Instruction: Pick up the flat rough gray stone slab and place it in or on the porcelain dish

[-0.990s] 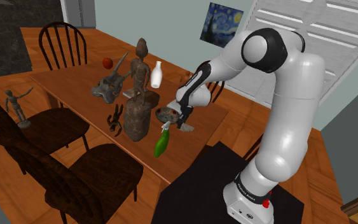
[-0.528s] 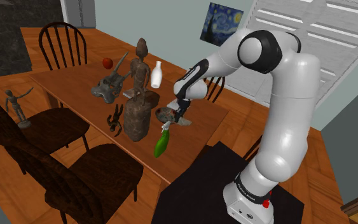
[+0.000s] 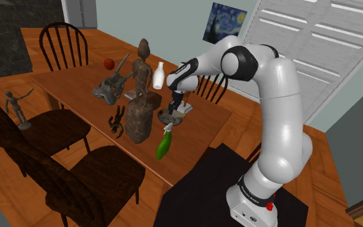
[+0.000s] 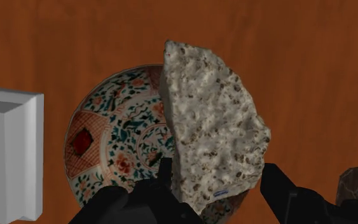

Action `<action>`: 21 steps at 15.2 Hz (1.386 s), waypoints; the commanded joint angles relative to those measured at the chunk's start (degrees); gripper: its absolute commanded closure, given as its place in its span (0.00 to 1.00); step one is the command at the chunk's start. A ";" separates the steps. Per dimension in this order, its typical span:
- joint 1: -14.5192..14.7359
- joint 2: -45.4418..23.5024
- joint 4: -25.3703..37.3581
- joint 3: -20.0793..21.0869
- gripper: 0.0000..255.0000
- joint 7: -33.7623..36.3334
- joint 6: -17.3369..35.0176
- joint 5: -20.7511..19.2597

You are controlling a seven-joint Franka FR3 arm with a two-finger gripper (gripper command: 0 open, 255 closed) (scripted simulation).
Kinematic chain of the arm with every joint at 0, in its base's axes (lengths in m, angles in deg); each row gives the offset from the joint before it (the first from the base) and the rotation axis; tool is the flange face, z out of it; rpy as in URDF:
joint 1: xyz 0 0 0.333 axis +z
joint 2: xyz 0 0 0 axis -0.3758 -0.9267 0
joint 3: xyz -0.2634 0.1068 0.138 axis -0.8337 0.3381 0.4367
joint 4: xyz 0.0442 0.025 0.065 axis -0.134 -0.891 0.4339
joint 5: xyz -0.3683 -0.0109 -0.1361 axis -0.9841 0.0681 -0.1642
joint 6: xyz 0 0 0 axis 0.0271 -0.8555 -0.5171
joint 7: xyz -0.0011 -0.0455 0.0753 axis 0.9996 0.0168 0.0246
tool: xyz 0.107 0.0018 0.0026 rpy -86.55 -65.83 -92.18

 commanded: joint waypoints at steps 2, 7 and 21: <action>-0.89 -6.02 10.79 0.19 1.00 0.85 -4.79 -0.21; -1.37 -9.72 13.97 0.62 1.00 0.79 -4.25 0.12; -1.92 -14.51 15.79 1.38 1.00 0.32 -1.27 0.79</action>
